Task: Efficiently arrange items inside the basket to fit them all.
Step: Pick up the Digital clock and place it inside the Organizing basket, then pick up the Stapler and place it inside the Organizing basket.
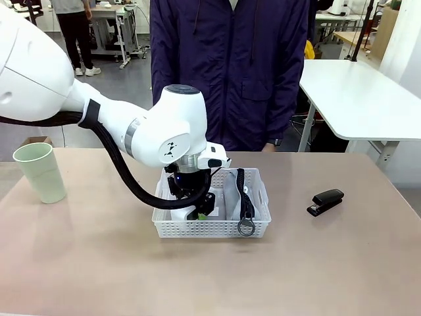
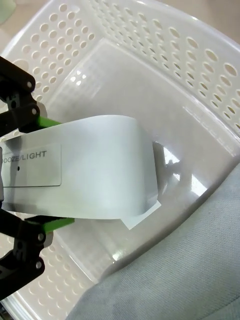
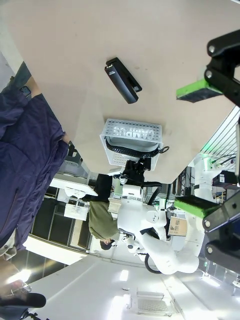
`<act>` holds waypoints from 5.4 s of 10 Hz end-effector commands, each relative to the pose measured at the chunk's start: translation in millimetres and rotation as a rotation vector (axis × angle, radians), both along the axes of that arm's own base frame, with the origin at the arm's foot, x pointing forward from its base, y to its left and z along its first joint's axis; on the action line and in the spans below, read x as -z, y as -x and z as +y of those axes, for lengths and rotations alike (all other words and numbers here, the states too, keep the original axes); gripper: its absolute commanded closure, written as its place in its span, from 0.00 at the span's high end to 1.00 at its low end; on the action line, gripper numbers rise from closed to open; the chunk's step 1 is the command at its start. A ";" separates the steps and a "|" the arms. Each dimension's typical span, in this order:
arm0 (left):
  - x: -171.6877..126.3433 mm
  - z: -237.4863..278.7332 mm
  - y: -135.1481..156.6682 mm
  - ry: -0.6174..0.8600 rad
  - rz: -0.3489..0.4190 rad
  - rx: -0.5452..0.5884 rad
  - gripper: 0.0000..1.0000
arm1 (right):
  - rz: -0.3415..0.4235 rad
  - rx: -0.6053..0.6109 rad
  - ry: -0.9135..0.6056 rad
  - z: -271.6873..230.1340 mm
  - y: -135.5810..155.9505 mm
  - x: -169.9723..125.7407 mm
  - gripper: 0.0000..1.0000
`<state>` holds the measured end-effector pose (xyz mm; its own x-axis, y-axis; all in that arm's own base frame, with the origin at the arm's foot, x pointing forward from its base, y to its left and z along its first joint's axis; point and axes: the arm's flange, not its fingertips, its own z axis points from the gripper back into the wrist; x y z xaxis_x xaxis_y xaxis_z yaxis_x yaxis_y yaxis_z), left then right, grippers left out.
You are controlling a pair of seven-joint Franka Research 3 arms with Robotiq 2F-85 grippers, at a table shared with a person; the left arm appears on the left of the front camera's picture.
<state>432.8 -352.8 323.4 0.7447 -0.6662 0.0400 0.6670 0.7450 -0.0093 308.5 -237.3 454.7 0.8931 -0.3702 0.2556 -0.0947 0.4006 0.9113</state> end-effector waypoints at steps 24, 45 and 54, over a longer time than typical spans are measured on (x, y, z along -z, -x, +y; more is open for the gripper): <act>-141.8 462.9 89.5 1.062 0.153 -0.869 1.00 | -0.040 0.000 -0.013 -0.3 -2.4 -1.1 1.00; -141.8 462.9 89.5 1.062 0.153 -0.869 1.00 | -0.063 -0.319 0.778 190.1 -54.0 3.2 1.00; -141.8 462.9 89.5 1.062 0.153 -0.869 1.00 | 0.081 -0.281 1.034 301.3 -85.7 62.1 1.00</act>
<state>346.0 109.2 463.0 0.9408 0.3153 0.1245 -0.0540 0.5021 -0.8631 395.4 58.9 390.5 0.9433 0.2110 0.2562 -0.2521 0.9576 0.1395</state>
